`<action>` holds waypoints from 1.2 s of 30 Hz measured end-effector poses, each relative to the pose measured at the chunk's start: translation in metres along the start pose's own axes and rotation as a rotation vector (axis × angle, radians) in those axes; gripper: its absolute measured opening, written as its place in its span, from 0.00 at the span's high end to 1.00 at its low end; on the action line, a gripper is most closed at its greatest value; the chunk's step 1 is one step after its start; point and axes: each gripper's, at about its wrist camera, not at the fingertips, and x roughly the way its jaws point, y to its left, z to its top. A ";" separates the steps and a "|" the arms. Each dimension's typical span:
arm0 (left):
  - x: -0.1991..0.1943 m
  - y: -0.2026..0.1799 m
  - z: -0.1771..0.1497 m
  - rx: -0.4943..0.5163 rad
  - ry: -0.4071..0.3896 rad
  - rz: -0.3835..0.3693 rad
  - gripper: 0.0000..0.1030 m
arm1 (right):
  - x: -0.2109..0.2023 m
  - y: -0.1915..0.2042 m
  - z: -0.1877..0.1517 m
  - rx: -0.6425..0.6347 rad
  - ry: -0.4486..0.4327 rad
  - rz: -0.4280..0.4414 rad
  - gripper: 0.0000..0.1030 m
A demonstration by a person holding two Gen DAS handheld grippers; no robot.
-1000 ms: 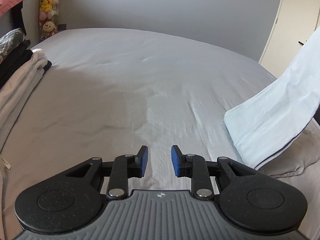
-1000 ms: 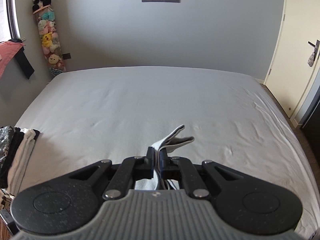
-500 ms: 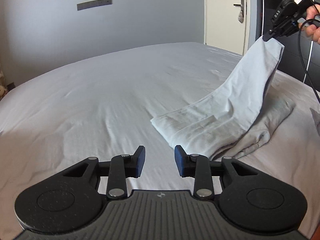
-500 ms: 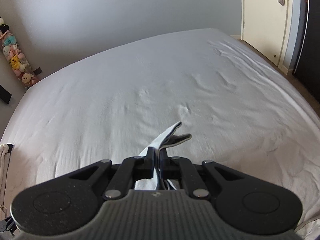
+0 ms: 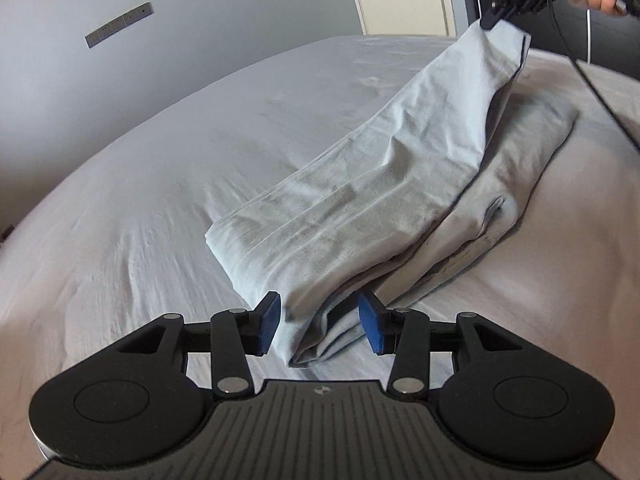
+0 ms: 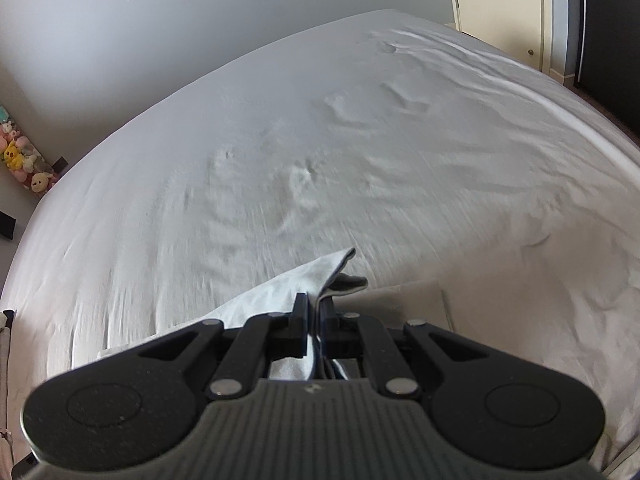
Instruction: Fold clothes
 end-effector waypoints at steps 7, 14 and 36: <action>0.007 -0.001 -0.003 0.024 0.029 0.109 0.63 | 0.011 -0.012 0.002 -0.003 0.005 0.014 0.94; -0.005 0.015 -0.003 0.010 0.015 0.142 0.91 | 0.002 -0.010 0.003 -0.031 0.007 0.010 0.94; 0.017 0.004 -0.011 0.064 0.002 0.065 0.81 | 0.047 -0.082 -0.031 0.077 0.119 -0.088 0.57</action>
